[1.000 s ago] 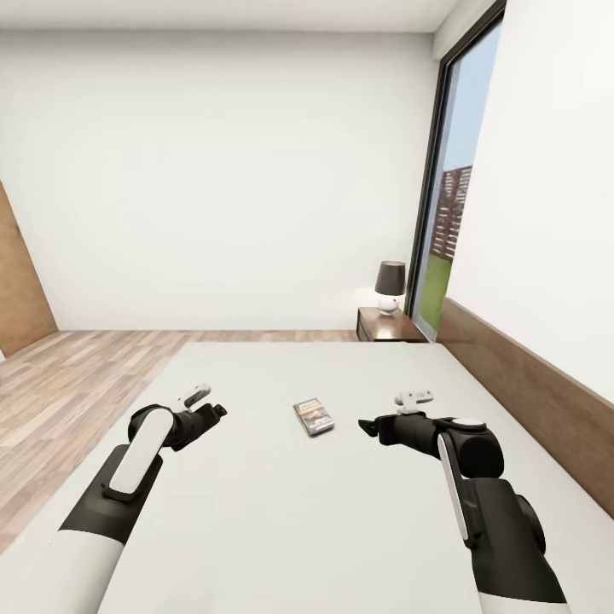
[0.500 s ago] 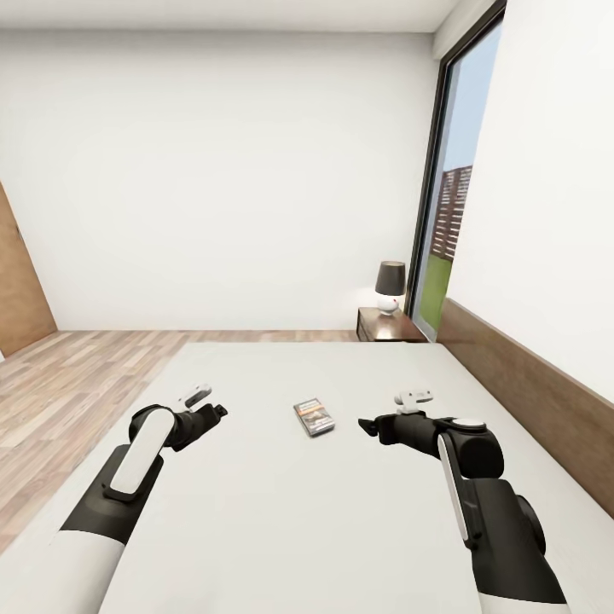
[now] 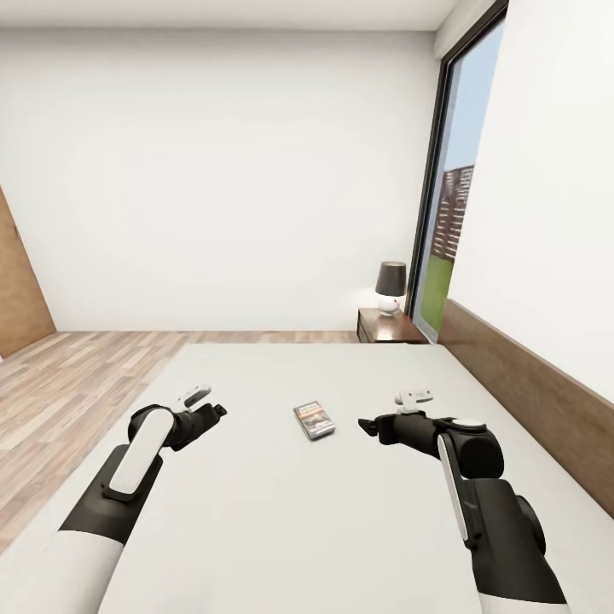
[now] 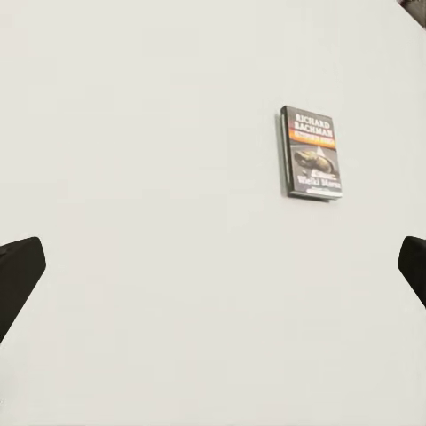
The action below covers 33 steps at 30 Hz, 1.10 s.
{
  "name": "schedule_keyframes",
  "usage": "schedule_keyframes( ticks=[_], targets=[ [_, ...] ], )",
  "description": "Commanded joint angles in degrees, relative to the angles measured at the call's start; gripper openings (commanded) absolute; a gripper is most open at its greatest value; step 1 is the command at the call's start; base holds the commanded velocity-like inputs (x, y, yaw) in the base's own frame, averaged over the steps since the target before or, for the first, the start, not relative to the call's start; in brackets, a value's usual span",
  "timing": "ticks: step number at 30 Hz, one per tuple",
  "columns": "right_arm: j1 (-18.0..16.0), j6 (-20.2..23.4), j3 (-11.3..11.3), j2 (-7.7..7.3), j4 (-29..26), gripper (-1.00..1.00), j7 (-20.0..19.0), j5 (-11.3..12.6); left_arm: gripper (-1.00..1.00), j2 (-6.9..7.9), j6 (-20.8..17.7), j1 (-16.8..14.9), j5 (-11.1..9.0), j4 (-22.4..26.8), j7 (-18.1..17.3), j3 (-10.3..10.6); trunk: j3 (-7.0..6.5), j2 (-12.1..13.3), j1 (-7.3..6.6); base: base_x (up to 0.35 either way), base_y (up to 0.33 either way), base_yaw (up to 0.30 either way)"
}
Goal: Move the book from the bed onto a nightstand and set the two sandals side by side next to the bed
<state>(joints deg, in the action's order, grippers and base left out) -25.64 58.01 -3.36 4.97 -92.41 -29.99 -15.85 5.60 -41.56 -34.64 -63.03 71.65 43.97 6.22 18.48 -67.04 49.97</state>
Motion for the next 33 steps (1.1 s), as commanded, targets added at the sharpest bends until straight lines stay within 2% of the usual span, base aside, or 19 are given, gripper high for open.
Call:
schedule_keyframes(
  ticks=[1, 19, 22, 23, 30, 31, 32, 33],
  targets=[
    [-0.1, 0.1, -0.1, 0.06, -0.1, 1.0, -0.6, -0.6, 1.0, 0.07, 0.0, -0.1, -0.6, 0.1, 0.6, 0.1, 0.08, 0.0, 0.01, 0.026, 0.0, 0.0],
    [-0.4, 0.2, -0.4, 0.08, -0.1, 1.0, -0.6, -0.6, 1.0, -0.01, -0.3, -0.5, -0.9, 0.3, 0.8, 0.1, 0.08, 0.0, 0.01, 0.006, 0.0, 0.0],
    [-0.5, 0.3, -0.4, 0.07, -0.1, 1.0, -0.6, -0.6, 1.0, 0.02, -1.3, -0.7, -0.8, 0.5, 1.2, 0.2, 0.08, 0.0, 0.01, 0.0, 0.0, 0.0],
    [-0.6, 0.3, -0.4, 0.11, -0.1, 1.0, -0.6, -0.6, 1.0, -0.05, -3.7, -1.3, -0.6, 1.0, 2.1, 0.1, 0.08, 0.0, 0.01, 0.0, 0.0, -0.037],
    [-1.1, 0.4, -0.5, 0.09, -0.1, 1.0, -0.5, -0.6, 1.0, -0.56, -4.8, -2.3, -0.7, 3.0, 3.5, 0.1, 0.26, -0.4, 0.23, 0.0, 0.0, -0.019],
    [-1.4, 0.5, -0.5, 0.12, 0.1, 1.0, -0.3, -0.7, 1.0, -0.6, -4.9, -2.5, -0.9, 3.8, 3.9, 0.1, 0.43, -0.8, 0.45, 0.0, 0.0, -0.008],
    [-5.3, 1.4, -1.1, 0.2, 3.1, 1.0, 1.2, -0.8, 1.0, -0.68, -5.2, -2.6, -1.2, 6.4, 5.2, 0.0, 0.61, -1.3, 0.67, 0.0, 0.0, -0.004],
    [-7.2, 1.8, -1.5, 0.26, 5.6, 1.0, 2.0, -0.8, 1.0, -0.7, -5.3, -2.7, -1.4, 7.0, 5.5, 0.0, 0.79, -1.7, 0.89, 0.0, 0.0, -0.003]
  ],
)
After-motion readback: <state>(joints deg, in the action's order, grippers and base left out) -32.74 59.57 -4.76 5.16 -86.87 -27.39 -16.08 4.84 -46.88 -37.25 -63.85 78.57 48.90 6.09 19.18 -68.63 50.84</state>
